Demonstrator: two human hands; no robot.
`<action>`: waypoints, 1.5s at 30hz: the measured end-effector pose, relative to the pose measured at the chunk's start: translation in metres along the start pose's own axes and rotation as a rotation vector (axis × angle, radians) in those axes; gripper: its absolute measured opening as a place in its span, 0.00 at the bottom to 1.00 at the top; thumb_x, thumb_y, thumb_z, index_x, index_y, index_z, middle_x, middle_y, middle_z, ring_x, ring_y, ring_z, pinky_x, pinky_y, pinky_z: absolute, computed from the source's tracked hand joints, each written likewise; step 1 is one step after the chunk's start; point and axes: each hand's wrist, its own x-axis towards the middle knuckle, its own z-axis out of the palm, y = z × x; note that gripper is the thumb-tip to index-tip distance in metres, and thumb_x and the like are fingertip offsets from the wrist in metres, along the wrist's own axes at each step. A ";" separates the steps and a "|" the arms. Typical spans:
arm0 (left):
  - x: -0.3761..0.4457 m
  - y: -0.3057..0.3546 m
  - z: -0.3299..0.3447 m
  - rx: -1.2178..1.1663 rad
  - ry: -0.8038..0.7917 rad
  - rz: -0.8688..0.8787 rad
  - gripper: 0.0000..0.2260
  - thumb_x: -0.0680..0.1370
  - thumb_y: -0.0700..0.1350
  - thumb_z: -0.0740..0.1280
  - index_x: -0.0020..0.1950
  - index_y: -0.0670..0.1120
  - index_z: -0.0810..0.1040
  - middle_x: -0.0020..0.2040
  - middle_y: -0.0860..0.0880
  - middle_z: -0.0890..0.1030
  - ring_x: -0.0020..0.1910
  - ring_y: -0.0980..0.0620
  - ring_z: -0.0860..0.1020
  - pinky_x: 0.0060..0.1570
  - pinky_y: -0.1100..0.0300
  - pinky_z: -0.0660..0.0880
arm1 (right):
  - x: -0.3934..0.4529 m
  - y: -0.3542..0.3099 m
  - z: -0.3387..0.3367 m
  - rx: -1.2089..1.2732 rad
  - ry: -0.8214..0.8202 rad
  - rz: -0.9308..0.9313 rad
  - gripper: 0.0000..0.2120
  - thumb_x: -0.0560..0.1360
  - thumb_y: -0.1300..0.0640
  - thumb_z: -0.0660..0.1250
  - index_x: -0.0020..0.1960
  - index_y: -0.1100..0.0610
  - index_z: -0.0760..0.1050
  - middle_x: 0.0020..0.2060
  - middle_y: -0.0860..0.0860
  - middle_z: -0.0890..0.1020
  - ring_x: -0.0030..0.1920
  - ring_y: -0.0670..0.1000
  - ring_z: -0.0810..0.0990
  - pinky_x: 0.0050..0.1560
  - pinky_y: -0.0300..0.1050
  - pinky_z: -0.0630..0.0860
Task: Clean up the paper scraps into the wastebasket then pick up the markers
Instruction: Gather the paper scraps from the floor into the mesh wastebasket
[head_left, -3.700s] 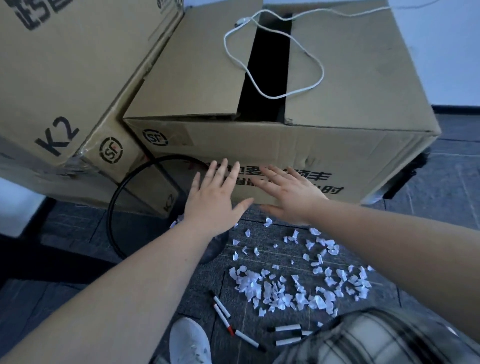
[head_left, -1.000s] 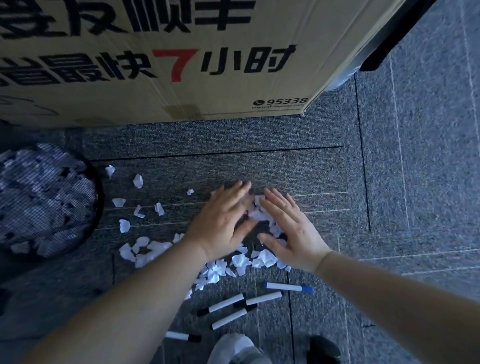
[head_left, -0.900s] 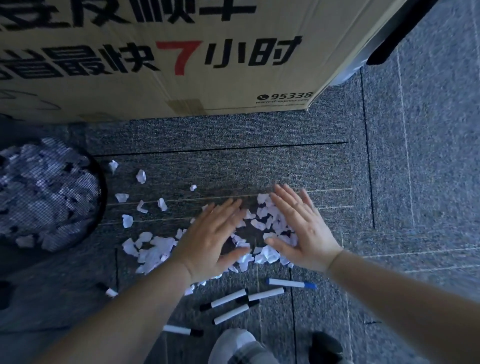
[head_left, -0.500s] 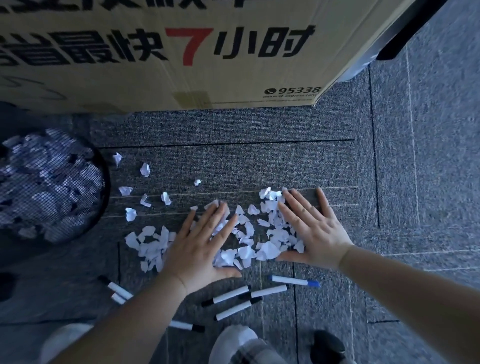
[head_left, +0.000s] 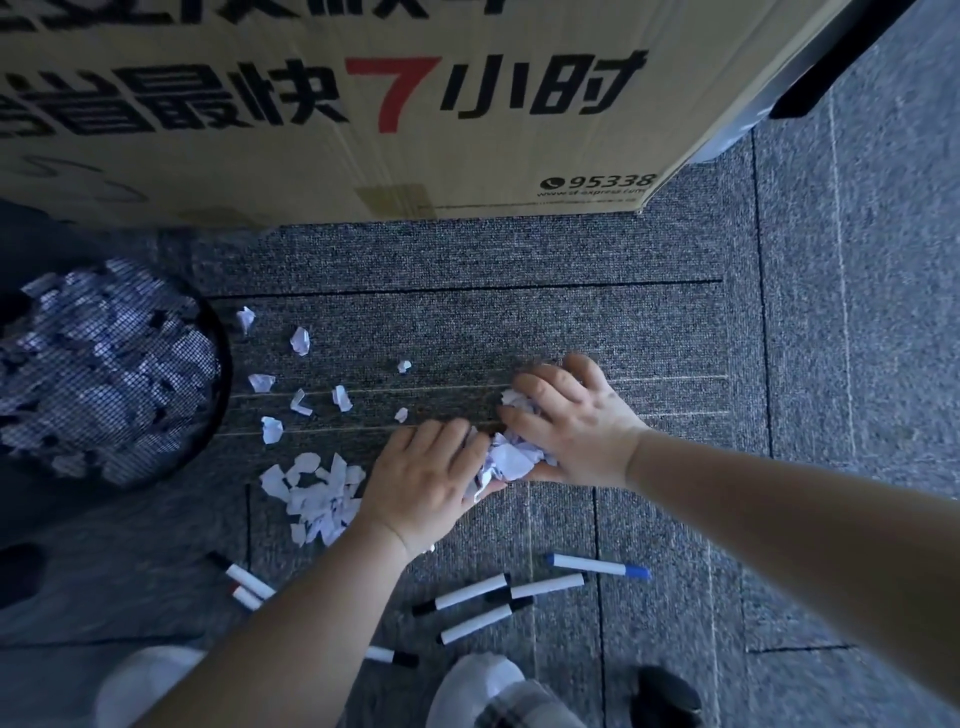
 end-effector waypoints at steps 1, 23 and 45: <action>0.002 0.000 -0.002 -0.003 -0.010 0.023 0.19 0.77 0.59 0.57 0.53 0.44 0.71 0.45 0.46 0.79 0.39 0.46 0.77 0.35 0.54 0.75 | 0.002 0.000 -0.001 -0.008 0.015 -0.030 0.29 0.66 0.33 0.63 0.59 0.51 0.68 0.57 0.54 0.74 0.58 0.56 0.69 0.57 0.55 0.70; 0.012 -0.047 -0.069 -0.216 -0.526 -0.301 0.10 0.74 0.30 0.56 0.53 0.40 0.67 0.39 0.46 0.65 0.26 0.55 0.57 0.25 0.58 0.55 | 0.051 0.011 -0.058 0.257 -0.456 0.134 0.09 0.79 0.60 0.58 0.59 0.55 0.67 0.40 0.50 0.79 0.36 0.50 0.78 0.36 0.42 0.80; 0.061 -0.073 -0.292 -0.385 -0.097 -0.603 0.08 0.82 0.42 0.53 0.43 0.42 0.64 0.33 0.44 0.69 0.28 0.47 0.66 0.27 0.57 0.57 | 0.134 -0.004 -0.277 0.466 -0.245 0.433 0.09 0.80 0.58 0.56 0.57 0.60 0.67 0.44 0.59 0.77 0.41 0.58 0.75 0.40 0.50 0.73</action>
